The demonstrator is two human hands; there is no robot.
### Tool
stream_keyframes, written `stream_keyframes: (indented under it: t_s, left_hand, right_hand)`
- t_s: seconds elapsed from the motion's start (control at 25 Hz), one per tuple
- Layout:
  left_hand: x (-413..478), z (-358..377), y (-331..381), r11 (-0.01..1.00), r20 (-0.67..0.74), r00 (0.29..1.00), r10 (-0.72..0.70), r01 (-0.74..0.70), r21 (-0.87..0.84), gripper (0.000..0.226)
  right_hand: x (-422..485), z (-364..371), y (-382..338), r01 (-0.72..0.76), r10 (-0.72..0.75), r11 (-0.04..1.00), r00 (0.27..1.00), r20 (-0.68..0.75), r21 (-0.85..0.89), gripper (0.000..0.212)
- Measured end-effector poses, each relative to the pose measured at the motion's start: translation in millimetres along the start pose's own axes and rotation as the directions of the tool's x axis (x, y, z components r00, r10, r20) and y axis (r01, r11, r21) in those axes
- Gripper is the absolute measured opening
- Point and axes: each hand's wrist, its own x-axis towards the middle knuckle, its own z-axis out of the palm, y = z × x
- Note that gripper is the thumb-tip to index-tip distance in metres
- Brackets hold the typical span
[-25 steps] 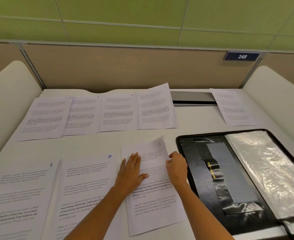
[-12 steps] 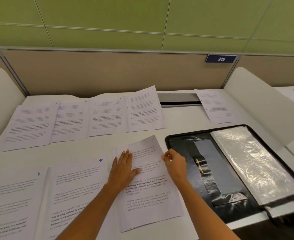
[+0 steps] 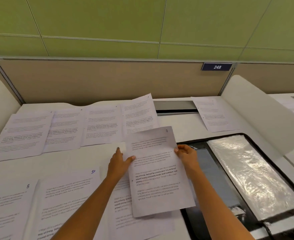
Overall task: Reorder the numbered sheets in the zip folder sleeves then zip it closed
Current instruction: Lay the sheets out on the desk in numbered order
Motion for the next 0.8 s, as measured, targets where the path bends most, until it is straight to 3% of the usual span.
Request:
stream_keyframes:
  t_s: [0.2, 0.32, 0.6, 0.8]
  left_hand:
    - [42, 23, 51, 0.931, 0.004, 1.0, -0.008, 0.009, -0.364, 0.033]
    - [72, 46, 97, 0.92, -0.005, 1.0, -0.003, 0.001, -0.392, 0.016]
    - [156, 97, 176, 0.951, -0.077, 0.997, -0.027, 0.001, -0.308, 0.006]
    - [199, 125, 209, 0.991, -0.157, 0.988, -0.002, -0.019, -0.135, 0.02]
  right_hand:
    - [72, -27, -19, -0.027, 0.028, 0.998, 0.999, -0.02, 0.055, 0.008]
    - [131, -43, -37, -0.051, 0.053, 0.998, 0.998, -0.039, 0.045, 0.009]
    - [262, -79, -64, -0.015, 0.013, 0.999, 0.999, -0.033, -0.04, 0.014]
    - [321, -84, -66, -0.023, 0.02, 0.999, 0.998, -0.061, -0.046, 0.014]
